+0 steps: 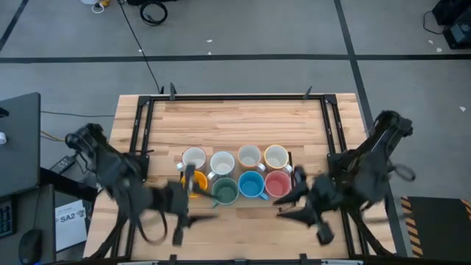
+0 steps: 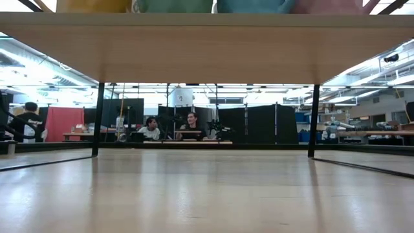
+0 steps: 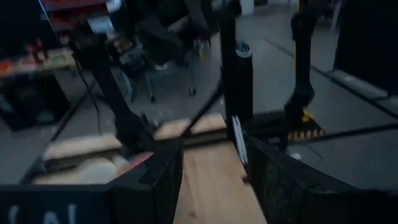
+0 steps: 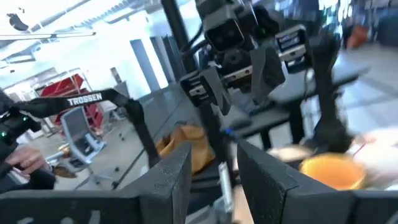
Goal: Place coffee mugs
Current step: Return to Home Position
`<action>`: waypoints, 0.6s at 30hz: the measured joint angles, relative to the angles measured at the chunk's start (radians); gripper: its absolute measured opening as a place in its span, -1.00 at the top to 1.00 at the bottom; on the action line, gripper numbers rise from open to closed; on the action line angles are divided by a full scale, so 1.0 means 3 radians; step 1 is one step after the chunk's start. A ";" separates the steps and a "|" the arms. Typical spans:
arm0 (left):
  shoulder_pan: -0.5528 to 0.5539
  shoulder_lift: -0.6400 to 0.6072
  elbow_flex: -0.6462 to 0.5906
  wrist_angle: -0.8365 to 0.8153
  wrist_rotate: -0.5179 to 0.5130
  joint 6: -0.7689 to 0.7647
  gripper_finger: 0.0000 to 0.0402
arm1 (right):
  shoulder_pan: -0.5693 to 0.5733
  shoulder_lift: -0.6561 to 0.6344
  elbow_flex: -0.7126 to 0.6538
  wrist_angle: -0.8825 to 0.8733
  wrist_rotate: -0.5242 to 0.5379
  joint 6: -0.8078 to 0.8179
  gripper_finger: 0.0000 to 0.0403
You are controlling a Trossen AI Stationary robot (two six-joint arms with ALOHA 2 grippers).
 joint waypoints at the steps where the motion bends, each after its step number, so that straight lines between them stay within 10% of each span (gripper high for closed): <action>1: 0.0077 -0.0073 0.0000 0.0018 0.0092 0.0096 0.08 | -0.0032 -0.0085 0.0001 -0.0030 0.0001 -0.0109 0.33; 18: 0.0825 -0.1121 -0.0003 -0.1384 0.0376 0.0137 0.08 | -0.0350 -0.1215 0.0001 -0.1619 0.0052 -0.0513 0.33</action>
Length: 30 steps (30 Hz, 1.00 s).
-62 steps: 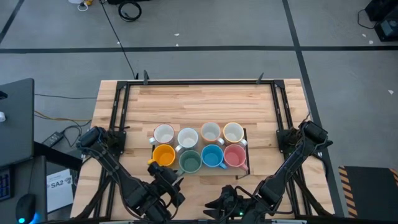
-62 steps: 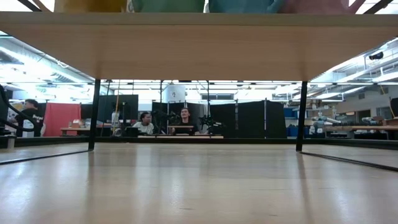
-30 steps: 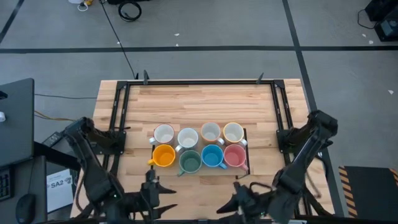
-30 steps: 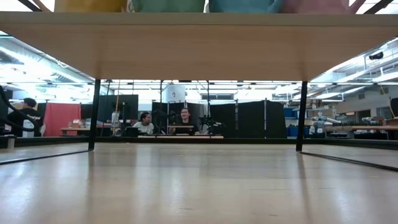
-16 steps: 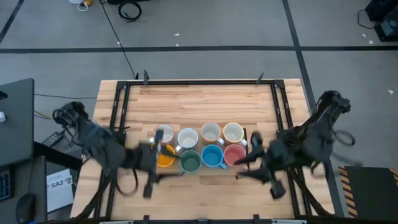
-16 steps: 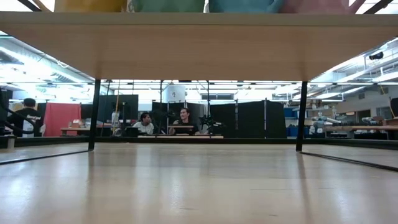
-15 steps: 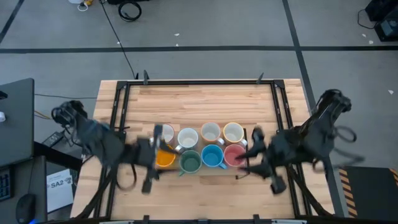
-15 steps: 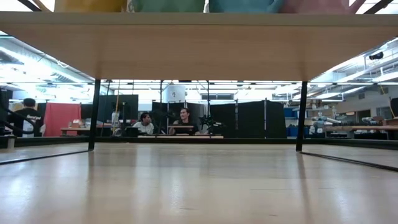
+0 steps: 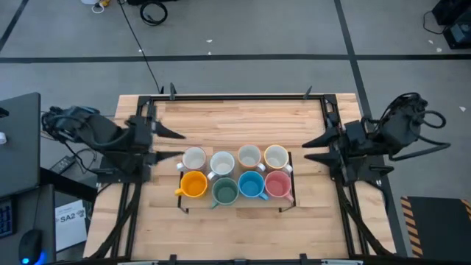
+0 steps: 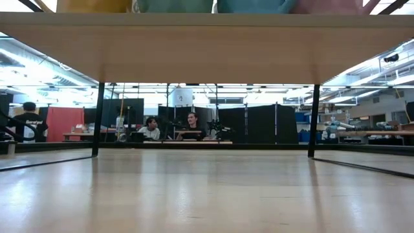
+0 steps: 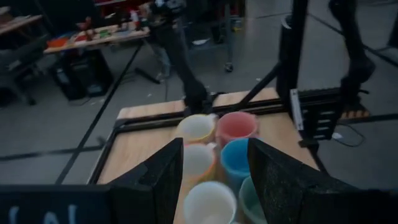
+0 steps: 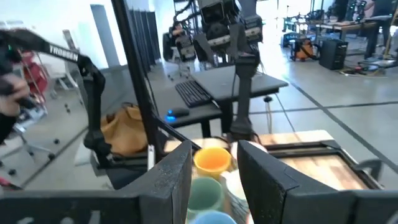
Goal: Place coffee mugs
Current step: Return to Home Position
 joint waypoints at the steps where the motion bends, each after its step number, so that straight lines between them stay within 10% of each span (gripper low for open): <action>1: -0.0023 -0.0058 -0.0020 -0.0053 -0.0066 -0.0039 0.08 | 0.0000 -0.0036 -0.0006 -0.0065 0.0013 -0.0001 0.33; 30: -0.0200 -0.2735 -0.3595 0.1925 -0.0489 0.0062 0.08 | 0.0000 -0.2128 -0.2427 0.0866 0.0011 0.0182 0.33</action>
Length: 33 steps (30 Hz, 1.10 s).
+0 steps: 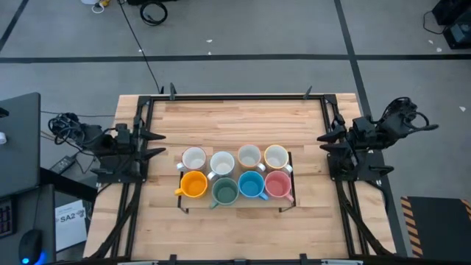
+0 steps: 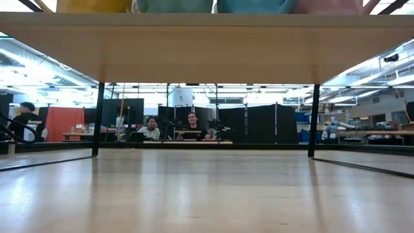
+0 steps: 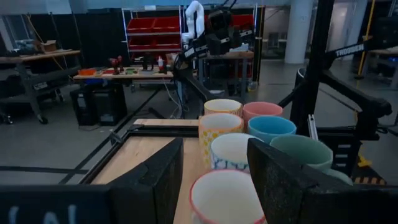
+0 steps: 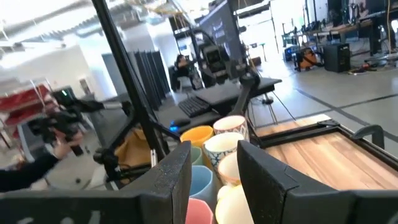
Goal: Place coffee mugs
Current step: Return to Home Position
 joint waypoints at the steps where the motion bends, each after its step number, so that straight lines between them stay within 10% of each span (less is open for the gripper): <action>1: 0.0000 -0.0084 -0.0059 0.0001 0.0000 0.0001 0.08 | 0.0000 -0.0067 -0.0044 0.0022 0.0000 -0.0001 0.33; 18: 0.0000 -0.1172 -0.0882 0.0113 -0.0002 0.0004 0.08 | 0.0000 -0.0799 -0.0572 0.0062 0.0000 0.0004 0.33; 33: 0.0397 -0.1244 -0.1872 0.2024 -0.0206 0.1080 0.08 | 0.0000 -0.0913 -0.0854 0.0342 0.0013 -0.0030 0.33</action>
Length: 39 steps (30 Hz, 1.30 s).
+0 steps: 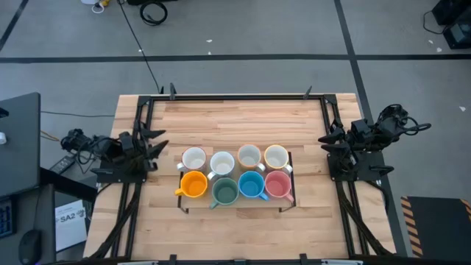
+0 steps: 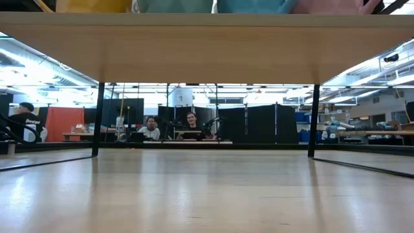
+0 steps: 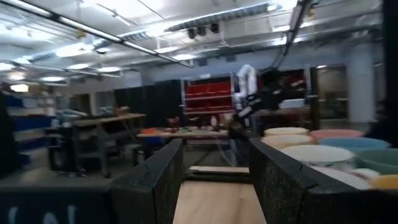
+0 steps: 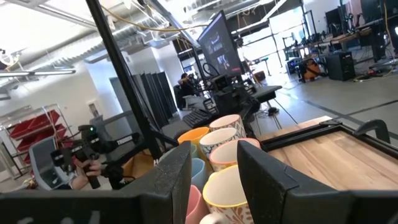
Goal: Place coffee mugs
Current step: Return to Home Position
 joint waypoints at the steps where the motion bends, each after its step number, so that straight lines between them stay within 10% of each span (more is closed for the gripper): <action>1: 0.0058 0.0001 0.0000 0.0006 0.0019 0.0039 0.08 | 0.0000 -0.0001 0.0000 0.0001 -0.0001 0.0000 0.33; 19: 0.1005 0.0001 0.0000 -0.0771 0.1270 -0.0774 0.08 | 0.0000 0.0000 0.0000 -0.0002 0.0013 -0.0062 0.33; 39: 0.1015 0.0001 -0.0143 -0.1354 0.1606 -0.1369 0.08 | 0.0000 0.0000 0.0000 -0.0031 -0.0187 -0.0150 0.33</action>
